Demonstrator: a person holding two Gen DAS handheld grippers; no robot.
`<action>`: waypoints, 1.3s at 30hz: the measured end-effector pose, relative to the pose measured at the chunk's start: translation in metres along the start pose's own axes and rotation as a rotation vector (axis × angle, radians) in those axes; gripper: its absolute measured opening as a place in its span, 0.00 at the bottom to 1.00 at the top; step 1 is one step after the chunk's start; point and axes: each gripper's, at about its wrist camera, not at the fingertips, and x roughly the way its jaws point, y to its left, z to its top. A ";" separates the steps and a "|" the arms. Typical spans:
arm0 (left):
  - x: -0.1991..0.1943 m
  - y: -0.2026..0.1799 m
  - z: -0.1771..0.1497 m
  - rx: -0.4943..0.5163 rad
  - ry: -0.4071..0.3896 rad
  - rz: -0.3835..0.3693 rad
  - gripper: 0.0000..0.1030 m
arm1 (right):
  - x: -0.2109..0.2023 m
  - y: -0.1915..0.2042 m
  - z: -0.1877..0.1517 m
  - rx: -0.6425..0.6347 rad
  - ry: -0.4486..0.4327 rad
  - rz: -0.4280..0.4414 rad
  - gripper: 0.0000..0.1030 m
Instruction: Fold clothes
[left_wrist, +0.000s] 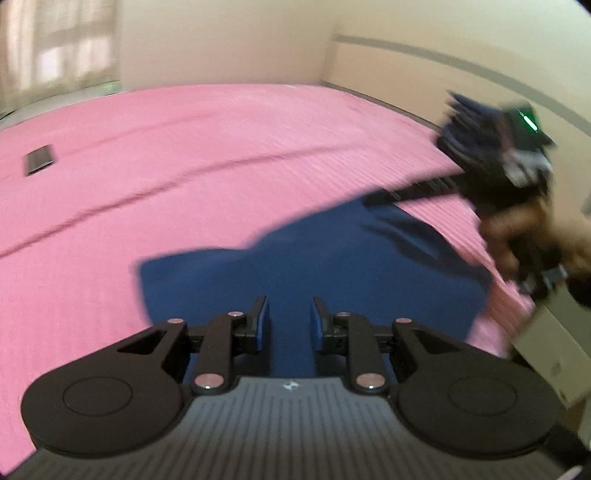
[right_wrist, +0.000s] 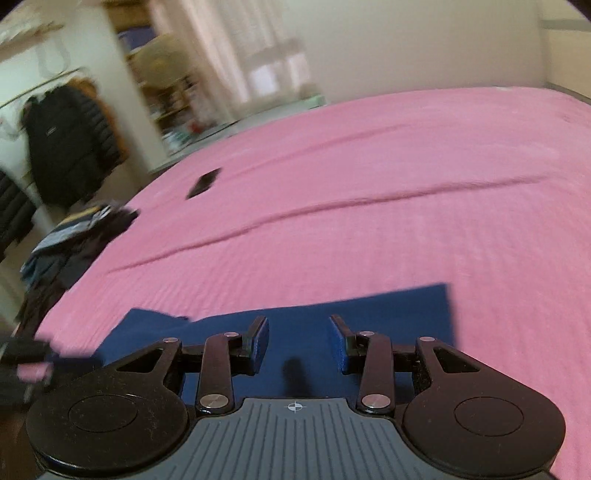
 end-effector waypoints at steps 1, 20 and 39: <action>0.003 0.010 0.004 -0.019 -0.002 0.016 0.19 | 0.008 0.006 0.001 -0.030 0.014 0.026 0.38; 0.053 0.055 0.009 -0.040 0.115 -0.016 0.21 | 0.086 0.034 0.006 -0.356 0.160 -0.153 0.68; -0.036 0.006 -0.026 -0.003 0.024 0.004 0.19 | -0.064 0.075 -0.066 -0.227 -0.031 -0.047 0.68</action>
